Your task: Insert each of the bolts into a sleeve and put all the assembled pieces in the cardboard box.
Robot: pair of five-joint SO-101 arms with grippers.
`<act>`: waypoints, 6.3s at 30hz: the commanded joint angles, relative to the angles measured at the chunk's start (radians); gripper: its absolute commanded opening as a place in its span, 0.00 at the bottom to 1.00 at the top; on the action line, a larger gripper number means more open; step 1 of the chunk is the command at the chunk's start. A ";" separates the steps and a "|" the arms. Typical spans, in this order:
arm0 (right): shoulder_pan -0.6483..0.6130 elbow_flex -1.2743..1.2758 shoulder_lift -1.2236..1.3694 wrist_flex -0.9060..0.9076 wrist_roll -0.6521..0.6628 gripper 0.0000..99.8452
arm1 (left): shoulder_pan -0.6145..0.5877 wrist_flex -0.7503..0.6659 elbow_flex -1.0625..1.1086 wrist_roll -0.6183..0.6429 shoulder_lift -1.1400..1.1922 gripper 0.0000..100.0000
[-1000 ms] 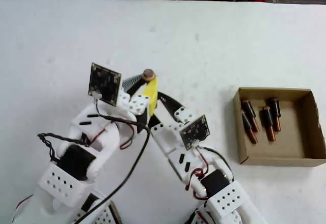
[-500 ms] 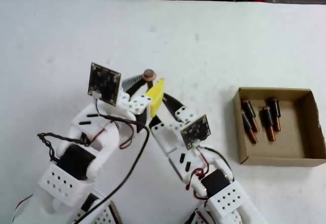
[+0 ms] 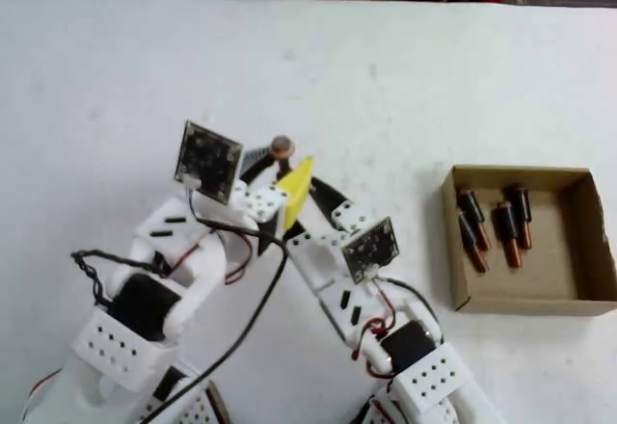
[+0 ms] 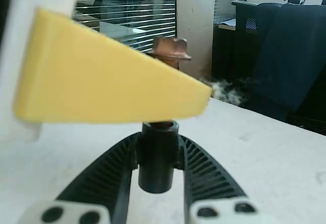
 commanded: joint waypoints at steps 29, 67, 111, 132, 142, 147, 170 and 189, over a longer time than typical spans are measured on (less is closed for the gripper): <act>0.004 -0.015 -0.005 -0.027 -0.002 0.02 | -0.090 0.072 -0.009 -0.017 -0.016 0.29; 0.087 -0.018 -0.005 -0.021 0.000 0.02 | -0.340 0.597 -0.141 -0.110 -0.021 0.02; 0.269 -0.259 -0.005 0.361 0.147 0.02 | -0.573 0.661 0.276 -0.175 -0.730 0.02; 0.495 -0.601 0.002 0.789 0.278 0.02 | -0.565 0.603 0.720 -0.173 -0.730 0.02; 0.582 -0.707 0.005 0.889 0.275 0.02 | -0.519 0.612 0.735 -0.166 -0.730 0.02; 0.585 -0.821 0.064 0.969 0.273 0.02 | -0.463 0.612 0.735 -0.164 -0.730 0.02; 1.049 -1.330 1.153 1.003 0.313 0.02 | -0.470 0.612 0.735 -0.167 -0.730 0.02; 1.264 -1.591 1.693 1.003 0.468 0.02 | -0.470 0.612 0.735 -0.167 -0.730 0.02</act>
